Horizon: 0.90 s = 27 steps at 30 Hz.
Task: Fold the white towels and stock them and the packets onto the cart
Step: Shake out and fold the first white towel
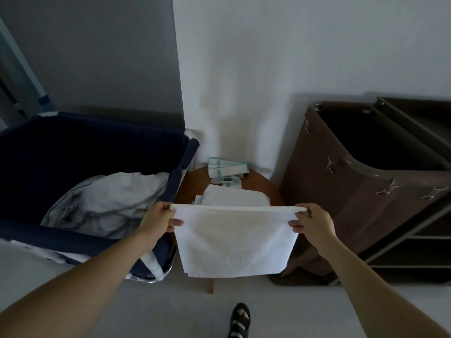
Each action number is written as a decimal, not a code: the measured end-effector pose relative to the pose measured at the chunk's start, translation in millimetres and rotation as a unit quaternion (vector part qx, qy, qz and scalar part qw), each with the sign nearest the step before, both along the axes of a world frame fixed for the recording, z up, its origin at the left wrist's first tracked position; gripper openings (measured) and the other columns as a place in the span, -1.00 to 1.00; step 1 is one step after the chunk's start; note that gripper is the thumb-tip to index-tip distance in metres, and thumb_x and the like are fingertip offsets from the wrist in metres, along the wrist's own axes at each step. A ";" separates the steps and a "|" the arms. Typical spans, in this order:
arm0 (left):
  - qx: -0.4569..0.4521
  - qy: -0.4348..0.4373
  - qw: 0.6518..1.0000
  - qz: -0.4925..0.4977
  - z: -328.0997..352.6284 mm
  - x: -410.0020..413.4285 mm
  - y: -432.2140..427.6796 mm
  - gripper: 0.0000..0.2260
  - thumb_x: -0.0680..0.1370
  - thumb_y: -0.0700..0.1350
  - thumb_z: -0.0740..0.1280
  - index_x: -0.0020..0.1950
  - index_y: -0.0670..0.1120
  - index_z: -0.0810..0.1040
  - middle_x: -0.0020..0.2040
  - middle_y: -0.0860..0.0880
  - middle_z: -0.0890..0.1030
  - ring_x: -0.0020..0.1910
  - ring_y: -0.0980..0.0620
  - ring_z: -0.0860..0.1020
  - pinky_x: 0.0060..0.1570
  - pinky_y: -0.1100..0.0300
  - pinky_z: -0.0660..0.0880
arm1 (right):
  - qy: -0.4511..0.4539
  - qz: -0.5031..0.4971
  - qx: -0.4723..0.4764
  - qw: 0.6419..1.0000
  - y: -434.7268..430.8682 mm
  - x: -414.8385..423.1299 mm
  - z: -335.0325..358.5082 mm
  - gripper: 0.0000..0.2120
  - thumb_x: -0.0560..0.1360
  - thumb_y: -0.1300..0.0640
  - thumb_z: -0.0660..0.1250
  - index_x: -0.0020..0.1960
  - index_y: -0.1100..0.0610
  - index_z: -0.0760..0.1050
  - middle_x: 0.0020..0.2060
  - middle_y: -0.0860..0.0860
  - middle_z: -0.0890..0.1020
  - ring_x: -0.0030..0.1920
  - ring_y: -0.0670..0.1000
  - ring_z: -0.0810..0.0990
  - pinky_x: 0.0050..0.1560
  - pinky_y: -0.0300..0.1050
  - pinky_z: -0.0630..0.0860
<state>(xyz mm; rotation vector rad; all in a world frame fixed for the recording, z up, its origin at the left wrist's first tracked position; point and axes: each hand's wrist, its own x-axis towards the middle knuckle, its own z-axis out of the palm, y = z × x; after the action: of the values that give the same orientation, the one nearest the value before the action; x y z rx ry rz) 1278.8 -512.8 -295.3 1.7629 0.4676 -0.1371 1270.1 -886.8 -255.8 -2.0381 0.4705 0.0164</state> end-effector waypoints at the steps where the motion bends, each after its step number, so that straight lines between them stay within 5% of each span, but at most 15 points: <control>1: 0.016 -0.002 1.000 -0.002 -1.2 11.9 -3.2 -0.82 0.67 -0.14 0.19 0.24 -0.13 0.45 0.07 -0.10 0.64 -0.10 -0.04 0.69 -0.14 0.11 0.55 | -0.001 -0.002 -0.015 1.000 -0.7 11.7 -3.5 -0.87 0.64 0.20 0.27 0.16 0.08 0.52 -0.14 0.06 0.67 -0.22 0.02 0.70 -0.21 -0.17 0.64; 7: 0.101 0.000 0.995 -0.013 -16.4 112.4 -22.4 -0.81 0.66 -0.11 0.18 0.23 -0.13 0.47 -0.06 -0.09 0.57 -0.17 0.02 0.51 -0.22 0.19 0.43 | 0.024 -0.004 -0.094 0.995 -19.9 113.5 -34.7 -0.80 0.64 0.12 0.25 0.22 0.11 0.54 -0.12 -0.02 0.59 -0.14 0.00 0.56 -0.23 -0.12 0.45; 10: 0.159 0.047 0.986 -0.019 -43.9 174.4 -28.7 -0.75 0.65 -0.07 0.18 0.27 -0.11 0.49 -0.02 -0.07 0.58 -0.09 -0.01 0.55 -0.17 0.13 0.48 | 0.066 0.012 -0.075 0.995 -27.8 177.1 -67.6 -0.77 0.63 0.15 0.27 0.25 0.17 0.53 -0.02 0.03 0.59 -0.02 0.04 0.54 -0.01 -0.01 0.52; 14: 0.197 0.095 0.975 -0.030 -100.4 245.8 -44.8 -0.74 0.66 -0.12 0.19 0.32 -0.15 0.47 -0.10 -0.03 0.54 -0.22 0.07 0.48 -0.33 0.24 0.36 | 0.131 0.018 -0.065 0.989 -34.4 247.8 -134.2 -0.75 0.62 0.17 0.29 0.27 0.21 0.53 0.14 0.15 0.60 0.07 0.11 0.55 0.13 0.07 0.52; 21: 0.185 0.156 0.970 0.000 -193.7 317.4 -62.5 -0.74 0.64 -0.19 0.23 0.33 -0.17 0.47 0.20 -0.20 0.52 0.05 -0.10 0.49 -0.04 0.10 0.39 | 0.210 -0.014 -0.041 0.977 -32.8 302.0 -242.7 -0.68 0.63 0.16 0.29 0.33 0.28 0.50 0.21 0.22 0.58 0.18 0.22 0.55 0.18 0.09 0.48; 27: 0.143 0.200 0.969 0.007 -234.7 337.5 -57.3 -0.79 0.63 -0.17 0.25 0.26 -0.14 0.49 0.25 -0.21 0.53 0.15 -0.20 0.51 0.13 -0.01 0.44 | 0.246 -0.050 0.013 0.968 -28.9 314.6 -271.6 -0.65 0.59 0.09 0.36 0.31 0.22 0.47 -0.05 0.02 0.52 -0.07 0.02 0.49 -0.02 -0.03 0.44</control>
<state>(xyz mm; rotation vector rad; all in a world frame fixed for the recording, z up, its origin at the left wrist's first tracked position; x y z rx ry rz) 1616.3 -570.1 -530.0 2.0213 0.8231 -0.4392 1584.7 -915.7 -527.4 -1.9750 0.8750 0.4729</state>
